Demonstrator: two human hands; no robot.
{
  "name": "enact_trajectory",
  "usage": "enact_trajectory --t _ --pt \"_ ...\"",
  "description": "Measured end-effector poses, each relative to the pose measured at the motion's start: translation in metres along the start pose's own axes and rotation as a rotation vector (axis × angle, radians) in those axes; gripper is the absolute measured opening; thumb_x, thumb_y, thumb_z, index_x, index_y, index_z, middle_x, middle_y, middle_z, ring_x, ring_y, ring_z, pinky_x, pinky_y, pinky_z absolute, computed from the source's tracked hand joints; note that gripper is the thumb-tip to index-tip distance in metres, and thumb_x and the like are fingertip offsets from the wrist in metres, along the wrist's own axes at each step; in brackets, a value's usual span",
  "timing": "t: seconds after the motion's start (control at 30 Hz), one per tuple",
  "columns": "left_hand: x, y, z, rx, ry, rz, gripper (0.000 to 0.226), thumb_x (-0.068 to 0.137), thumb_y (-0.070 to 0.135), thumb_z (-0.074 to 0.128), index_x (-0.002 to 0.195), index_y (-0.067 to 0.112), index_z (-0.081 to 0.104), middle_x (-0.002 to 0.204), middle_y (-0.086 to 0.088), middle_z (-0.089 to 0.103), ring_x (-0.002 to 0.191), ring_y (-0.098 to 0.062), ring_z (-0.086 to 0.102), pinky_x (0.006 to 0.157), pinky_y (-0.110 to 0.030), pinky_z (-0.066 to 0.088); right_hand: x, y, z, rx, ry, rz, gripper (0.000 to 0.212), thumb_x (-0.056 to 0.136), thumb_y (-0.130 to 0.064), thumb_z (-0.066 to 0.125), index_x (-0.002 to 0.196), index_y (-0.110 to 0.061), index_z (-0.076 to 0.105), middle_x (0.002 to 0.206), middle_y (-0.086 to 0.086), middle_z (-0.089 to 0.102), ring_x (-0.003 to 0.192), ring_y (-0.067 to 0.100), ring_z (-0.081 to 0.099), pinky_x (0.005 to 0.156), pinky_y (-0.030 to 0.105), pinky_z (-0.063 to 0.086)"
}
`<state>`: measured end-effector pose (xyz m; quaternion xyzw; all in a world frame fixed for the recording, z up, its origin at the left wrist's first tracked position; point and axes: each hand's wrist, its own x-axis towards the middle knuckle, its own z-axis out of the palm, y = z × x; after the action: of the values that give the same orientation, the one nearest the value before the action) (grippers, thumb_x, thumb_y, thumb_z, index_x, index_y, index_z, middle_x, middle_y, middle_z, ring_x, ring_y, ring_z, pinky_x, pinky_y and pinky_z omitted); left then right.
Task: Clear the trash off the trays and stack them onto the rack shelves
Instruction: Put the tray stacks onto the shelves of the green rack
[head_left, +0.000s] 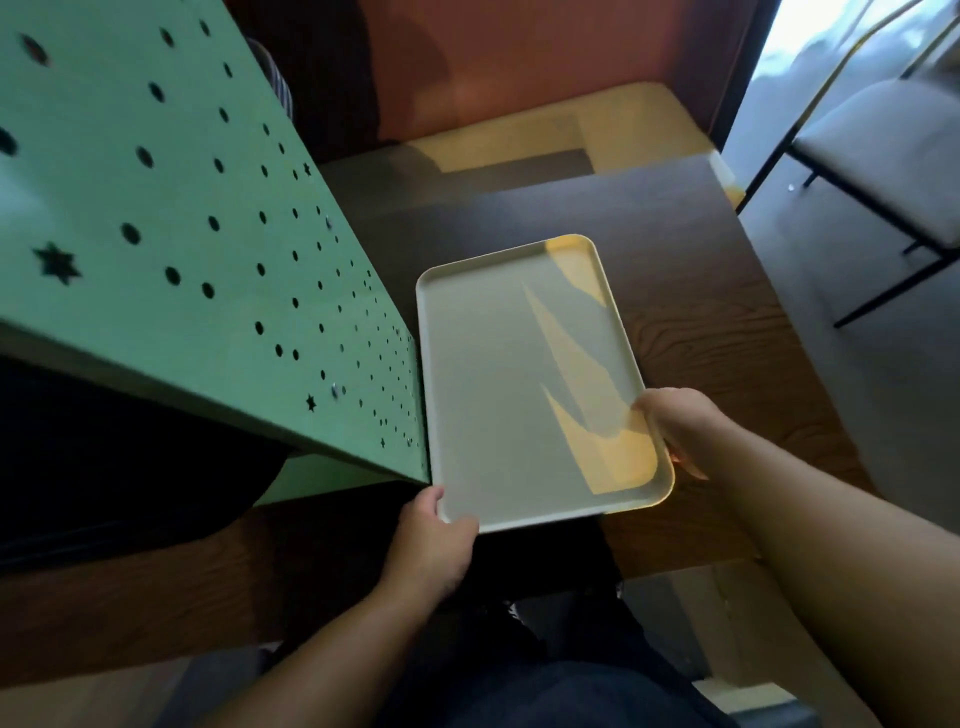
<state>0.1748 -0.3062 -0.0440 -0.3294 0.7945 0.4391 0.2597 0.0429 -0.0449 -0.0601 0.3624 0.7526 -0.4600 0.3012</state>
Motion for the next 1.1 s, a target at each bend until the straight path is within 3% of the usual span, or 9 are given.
enact_trajectory --t 0.17,0.33,0.43,0.53,0.6,0.67,0.73,0.9,1.1 --pt "-0.048 0.002 -0.022 0.023 0.068 0.196 0.061 0.084 0.012 0.068 0.143 0.018 0.054 0.136 -0.001 0.05 0.116 -0.019 0.06 0.11 -0.04 0.047 -0.028 -0.005 -0.044 0.132 -0.042 -0.111 0.035 0.079 -0.012 0.069 0.11 0.003 0.07 0.113 0.028 0.073 0.096 0.043 0.073 0.091 0.058 0.06" --pt "-0.087 0.01 -0.051 0.113 0.185 0.601 0.061 0.085 0.01 0.079 0.13 0.044 0.057 0.127 0.027 0.045 0.106 0.006 0.056 0.092 -0.005 0.039 -0.065 -0.031 -0.091 -0.049 -0.181 -0.432 0.076 0.085 -0.028 0.067 0.157 -0.023 0.043 0.164 0.004 0.041 0.138 0.031 0.053 0.116 0.044 0.04" --pt "-0.1 0.022 -0.061 0.154 0.378 0.78 0.032 0.088 0.019 0.077 0.116 0.033 0.068 0.114 0.017 0.054 0.096 0.006 0.057 0.081 -0.007 0.043 -0.084 -0.045 -0.109 0.085 -0.28 -0.436 0.052 0.094 -0.014 0.057 0.146 -0.019 0.056 0.146 0.01 0.055 0.109 0.028 0.064 0.078 0.023 0.059" --pt "-0.111 0.032 -0.066 0.113 0.542 0.849 0.022 0.095 0.025 0.067 0.117 0.023 0.067 0.113 0.013 0.053 0.089 0.008 0.056 0.074 -0.013 0.041 -0.106 -0.052 -0.124 0.286 -0.48 -0.337 0.053 0.074 -0.024 0.076 0.125 -0.011 0.074 0.112 0.016 0.07 0.071 0.019 0.064 0.047 0.023 0.053" --pt "-0.121 0.036 -0.067 0.125 0.611 0.919 0.027 0.099 0.029 0.06 0.124 0.02 0.062 0.117 0.011 0.052 0.086 0.003 0.052 0.075 -0.016 0.041 -0.119 -0.054 -0.13 0.362 -0.596 -0.28 0.063 0.047 -0.034 0.093 0.099 -0.002 0.077 0.077 0.013 0.072 0.052 0.014 0.062 0.043 0.02 0.051" --pt "-0.138 0.037 -0.069 0.091 0.656 0.936 0.03 0.101 0.031 0.055 0.129 0.022 0.059 0.118 0.011 0.054 0.09 -0.003 0.053 0.076 -0.02 0.043 -0.134 -0.053 -0.135 0.345 -0.752 -0.259 0.071 0.037 -0.037 0.102 0.091 0.0 0.073 0.068 0.013 0.071 0.049 0.016 0.067 0.042 0.021 0.053" --pt "-0.153 0.037 -0.074 0.033 0.692 0.924 0.032 0.1 0.025 0.056 0.132 0.026 0.057 0.113 0.013 0.057 0.091 -0.001 0.058 0.08 -0.016 0.042 -0.152 -0.053 -0.132 0.262 -0.881 -0.302 0.059 0.059 -0.043 0.096 0.096 -0.002 0.075 0.075 0.014 0.074 0.059 0.018 0.073 0.048 0.022 0.057" --pt "-0.185 0.022 -0.105 0.075 0.764 0.924 0.04 0.095 0.025 0.055 0.134 0.027 0.056 0.116 0.008 0.06 0.101 -0.001 0.058 0.09 -0.001 0.035 -0.19 -0.055 -0.11 0.005 -0.636 -0.328 0.041 0.097 -0.052 0.05 0.1 -0.012 0.059 0.061 0.008 0.056 0.044 0.014 0.051 0.041 0.02 0.034" --pt "-0.213 -0.019 -0.157 0.111 0.806 0.97 0.04 0.093 0.064 0.045 0.132 0.06 0.046 0.108 0.008 0.059 0.098 -0.021 0.059 0.082 -0.049 0.05 -0.222 -0.051 -0.069 -0.085 -0.69 -0.361 0.05 0.105 -0.047 0.034 0.098 -0.009 0.065 0.059 0.01 0.059 0.043 0.015 0.054 0.043 0.019 0.034"
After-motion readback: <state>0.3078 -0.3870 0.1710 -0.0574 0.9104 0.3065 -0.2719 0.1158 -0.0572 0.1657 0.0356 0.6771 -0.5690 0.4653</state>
